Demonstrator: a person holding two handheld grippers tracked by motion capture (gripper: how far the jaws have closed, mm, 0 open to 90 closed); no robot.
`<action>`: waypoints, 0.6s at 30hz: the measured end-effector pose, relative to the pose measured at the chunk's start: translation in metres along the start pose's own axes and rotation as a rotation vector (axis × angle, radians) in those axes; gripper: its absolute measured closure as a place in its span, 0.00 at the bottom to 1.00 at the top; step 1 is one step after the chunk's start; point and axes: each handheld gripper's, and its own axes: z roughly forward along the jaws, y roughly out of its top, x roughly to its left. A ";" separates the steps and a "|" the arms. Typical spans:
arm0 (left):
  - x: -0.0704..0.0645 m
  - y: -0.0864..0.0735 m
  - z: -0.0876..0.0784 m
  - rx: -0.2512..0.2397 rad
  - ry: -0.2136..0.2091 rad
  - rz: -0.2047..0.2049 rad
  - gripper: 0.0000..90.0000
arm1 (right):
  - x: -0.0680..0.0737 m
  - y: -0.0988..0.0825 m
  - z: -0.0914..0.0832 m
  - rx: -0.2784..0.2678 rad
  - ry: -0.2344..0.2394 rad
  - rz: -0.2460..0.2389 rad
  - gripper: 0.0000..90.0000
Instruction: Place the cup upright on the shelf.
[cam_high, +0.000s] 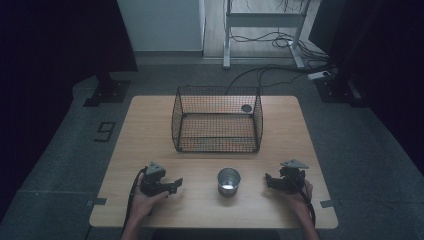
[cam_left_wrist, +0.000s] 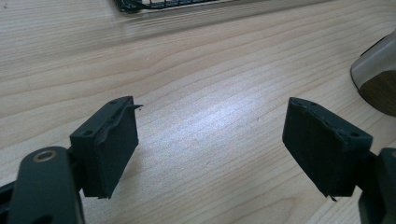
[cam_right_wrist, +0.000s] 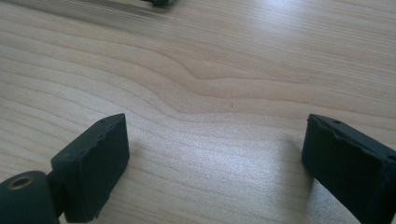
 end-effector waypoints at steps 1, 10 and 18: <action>0.000 0.000 0.000 0.000 0.000 0.000 0.20 | 0.000 0.000 0.000 -0.002 -0.002 0.000 0.09; -0.001 0.000 0.000 0.000 -0.002 0.003 0.20 | -0.002 -0.002 -0.002 -0.012 -0.009 0.006 0.13; -0.002 0.000 0.002 0.003 -0.003 0.001 0.20 | -0.003 -0.001 -0.006 -0.031 -0.033 0.003 0.15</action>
